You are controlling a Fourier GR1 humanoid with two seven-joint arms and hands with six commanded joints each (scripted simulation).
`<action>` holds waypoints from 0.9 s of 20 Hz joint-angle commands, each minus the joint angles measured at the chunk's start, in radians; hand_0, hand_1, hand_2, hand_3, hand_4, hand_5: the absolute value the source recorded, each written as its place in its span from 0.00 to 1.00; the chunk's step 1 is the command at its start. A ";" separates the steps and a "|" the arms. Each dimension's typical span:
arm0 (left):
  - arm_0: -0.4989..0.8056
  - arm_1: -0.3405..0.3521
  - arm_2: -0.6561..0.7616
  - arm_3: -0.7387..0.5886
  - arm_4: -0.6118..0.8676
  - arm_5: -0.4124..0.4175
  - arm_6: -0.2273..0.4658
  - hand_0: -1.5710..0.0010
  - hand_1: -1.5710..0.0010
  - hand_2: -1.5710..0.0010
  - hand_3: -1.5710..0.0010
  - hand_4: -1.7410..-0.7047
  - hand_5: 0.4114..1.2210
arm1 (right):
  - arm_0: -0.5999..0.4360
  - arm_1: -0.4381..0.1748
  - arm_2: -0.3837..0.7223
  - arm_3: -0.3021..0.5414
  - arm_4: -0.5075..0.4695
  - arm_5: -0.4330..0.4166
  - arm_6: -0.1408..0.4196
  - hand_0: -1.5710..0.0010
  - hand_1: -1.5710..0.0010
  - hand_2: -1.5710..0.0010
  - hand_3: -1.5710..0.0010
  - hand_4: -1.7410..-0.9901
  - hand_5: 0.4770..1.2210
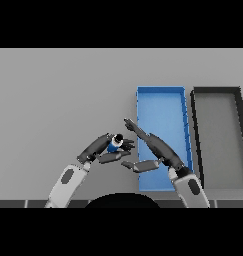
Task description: Pick up the blue pipe and place it into the blue bin.
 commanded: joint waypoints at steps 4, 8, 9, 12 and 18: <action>0.003 -0.006 0.012 0.006 0.000 -0.027 -0.001 0.00 0.00 0.00 0.00 0.26 1.00 | -0.116 0.018 0.035 0.017 -0.015 0.030 0.052 1.00 1.00 1.00 1.00 0.72 0.05; -0.005 -0.018 0.037 0.028 0.021 -0.068 0.002 0.00 0.00 0.00 0.00 0.26 1.00 | -0.227 0.067 0.053 0.101 -0.034 0.049 0.106 1.00 1.00 1.00 1.00 0.72 0.05; -0.004 -0.022 0.038 0.028 0.025 -0.079 0.006 0.00 0.00 0.00 0.00 0.27 1.00 | -0.244 0.068 0.049 0.122 -0.038 0.060 0.105 1.00 1.00 1.00 1.00 0.71 0.05; 0.007 -0.028 0.048 0.046 0.009 -0.093 -0.045 0.00 0.00 0.00 0.00 0.27 1.00 | -0.303 0.101 0.054 0.171 -0.054 0.072 0.120 0.98 0.93 0.92 0.97 0.69 0.05; 0.012 -0.048 0.060 0.036 0.000 -0.090 0.013 0.00 0.00 0.01 0.22 0.07 1.00 | -0.341 0.121 0.057 0.216 -0.066 0.089 0.093 0.31 0.30 0.30 0.43 0.27 0.17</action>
